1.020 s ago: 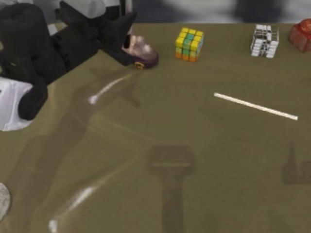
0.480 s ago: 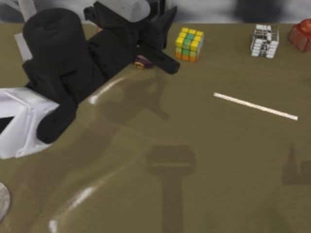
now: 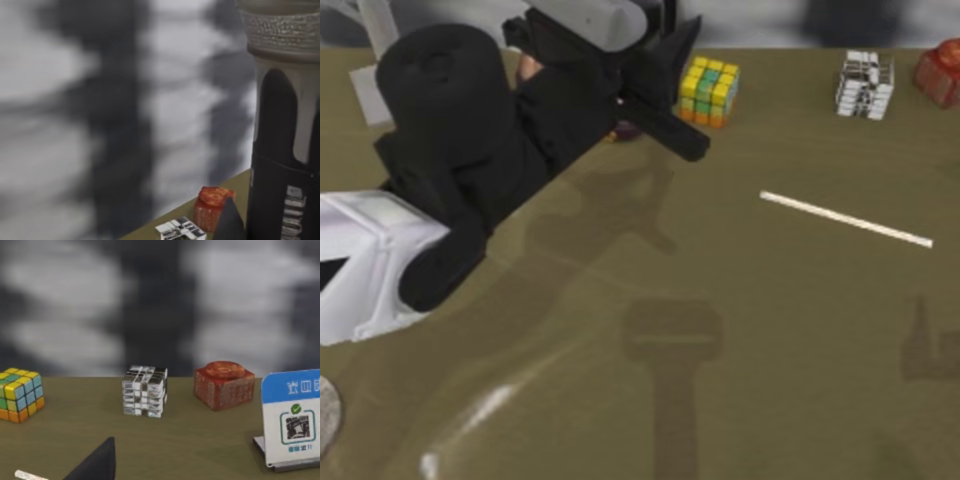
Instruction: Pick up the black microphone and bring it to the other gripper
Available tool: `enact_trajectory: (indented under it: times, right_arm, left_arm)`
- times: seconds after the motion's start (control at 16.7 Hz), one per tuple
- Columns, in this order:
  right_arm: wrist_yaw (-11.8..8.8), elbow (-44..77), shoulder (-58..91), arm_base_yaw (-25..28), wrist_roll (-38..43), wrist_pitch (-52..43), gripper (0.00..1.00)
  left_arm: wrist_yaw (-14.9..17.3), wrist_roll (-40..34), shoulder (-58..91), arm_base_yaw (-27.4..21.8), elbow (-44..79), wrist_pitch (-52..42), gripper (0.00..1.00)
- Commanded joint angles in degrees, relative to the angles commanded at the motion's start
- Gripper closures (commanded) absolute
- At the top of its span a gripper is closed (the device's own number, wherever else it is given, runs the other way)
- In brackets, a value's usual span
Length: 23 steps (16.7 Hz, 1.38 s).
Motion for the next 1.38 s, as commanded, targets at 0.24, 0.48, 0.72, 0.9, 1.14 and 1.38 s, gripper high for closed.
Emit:
enact_trajectory:
  times: [0.24,0.48,0.72,0.9,1.14,1.38]
  right_arm:
    - [0.0,0.0,0.0,0.0,0.0,0.0,0.00]
    - [0.1,0.6,0.8,0.7,0.0,0.3,0.00]
    - [1.2,6.7,9.5,7.5,-0.2,3.3,0.00]
    - [2.8,14.6,21.6,15.3,-0.4,7.5,0.00]
    - [5.2,26.9,40.3,26.9,-0.6,14.3,0.00]
    - [7.1,37.5,56.7,37.1,-1.0,20.0,0.00]
  left_arm:
    - [-0.1,0.0,-0.2,-0.2,-0.2,-0.1,1.00]
    - [-0.1,0.0,-0.2,-0.2,-0.2,-0.1,1.00]
    - [-0.1,0.0,-0.2,-0.2,-0.2,-0.1,1.00]
    - [-0.1,0.0,-0.2,-0.2,-0.2,-0.1,1.00]
    - [-0.1,0.0,-0.2,-0.2,-0.2,-0.1,1.00]
    - [-0.1,0.0,-0.2,-0.2,-0.2,-0.1,1.00]
